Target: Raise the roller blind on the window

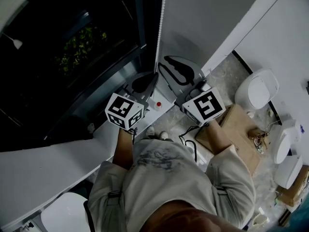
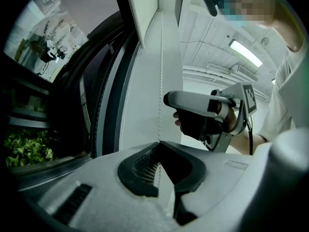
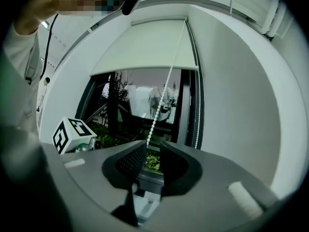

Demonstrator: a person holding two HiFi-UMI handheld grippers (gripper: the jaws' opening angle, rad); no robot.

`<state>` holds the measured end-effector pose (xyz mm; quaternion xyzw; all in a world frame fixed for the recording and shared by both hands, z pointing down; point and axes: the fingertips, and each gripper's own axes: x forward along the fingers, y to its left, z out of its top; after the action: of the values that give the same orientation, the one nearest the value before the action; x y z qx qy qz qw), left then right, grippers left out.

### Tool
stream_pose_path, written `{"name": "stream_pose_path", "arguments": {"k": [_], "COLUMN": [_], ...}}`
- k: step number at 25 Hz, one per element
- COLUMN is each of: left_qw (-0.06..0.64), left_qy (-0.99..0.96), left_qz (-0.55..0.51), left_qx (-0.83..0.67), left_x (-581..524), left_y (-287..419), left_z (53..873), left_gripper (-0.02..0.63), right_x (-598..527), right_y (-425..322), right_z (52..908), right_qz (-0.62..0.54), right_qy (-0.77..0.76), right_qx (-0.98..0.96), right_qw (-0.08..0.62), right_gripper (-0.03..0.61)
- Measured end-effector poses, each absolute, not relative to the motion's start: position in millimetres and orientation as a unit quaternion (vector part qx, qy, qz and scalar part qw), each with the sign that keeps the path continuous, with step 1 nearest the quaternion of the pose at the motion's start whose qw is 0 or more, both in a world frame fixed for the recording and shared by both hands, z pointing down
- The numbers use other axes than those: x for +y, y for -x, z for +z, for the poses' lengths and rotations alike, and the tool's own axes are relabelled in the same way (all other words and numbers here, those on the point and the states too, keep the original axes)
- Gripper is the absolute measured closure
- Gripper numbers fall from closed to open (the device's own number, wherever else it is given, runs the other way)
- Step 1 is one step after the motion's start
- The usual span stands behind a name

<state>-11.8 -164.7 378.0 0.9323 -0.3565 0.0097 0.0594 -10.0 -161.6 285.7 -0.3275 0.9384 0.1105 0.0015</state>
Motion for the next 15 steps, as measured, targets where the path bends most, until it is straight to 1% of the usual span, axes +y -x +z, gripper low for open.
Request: {"name": "stream_pose_path", "arguments": {"k": [11,12,13,15], "left_qw": [0.057,0.057,0.057,0.056], "left_qy": [-0.933,-0.933,-0.934,-0.934], "left_qz": [0.012,0.012,0.012,0.012], "left_qx": [-0.354,-0.354,-0.354,-0.353], "left_x": [-164.5,-164.4,-164.2,-164.3], "left_y": [9.9,9.7,9.5,9.2], "left_z": [378.0,378.2,378.2,377.8], "left_gripper": [0.601,0.601,0.601,0.601], "right_x": [-169.7,-171.0,-172.0,-172.9], "right_y": [22.4,22.8,23.0,24.0], "right_z": [245.6,243.9,242.6,241.4], "right_qz": [0.124,0.123,0.122,0.116], "right_qy": [0.315,0.316,0.317,0.316], "right_qx": [0.941,0.941,0.940,0.941], "right_qw": [0.012,0.013,0.014,0.016], "right_gripper": [0.479,0.486,0.510,0.539]}}
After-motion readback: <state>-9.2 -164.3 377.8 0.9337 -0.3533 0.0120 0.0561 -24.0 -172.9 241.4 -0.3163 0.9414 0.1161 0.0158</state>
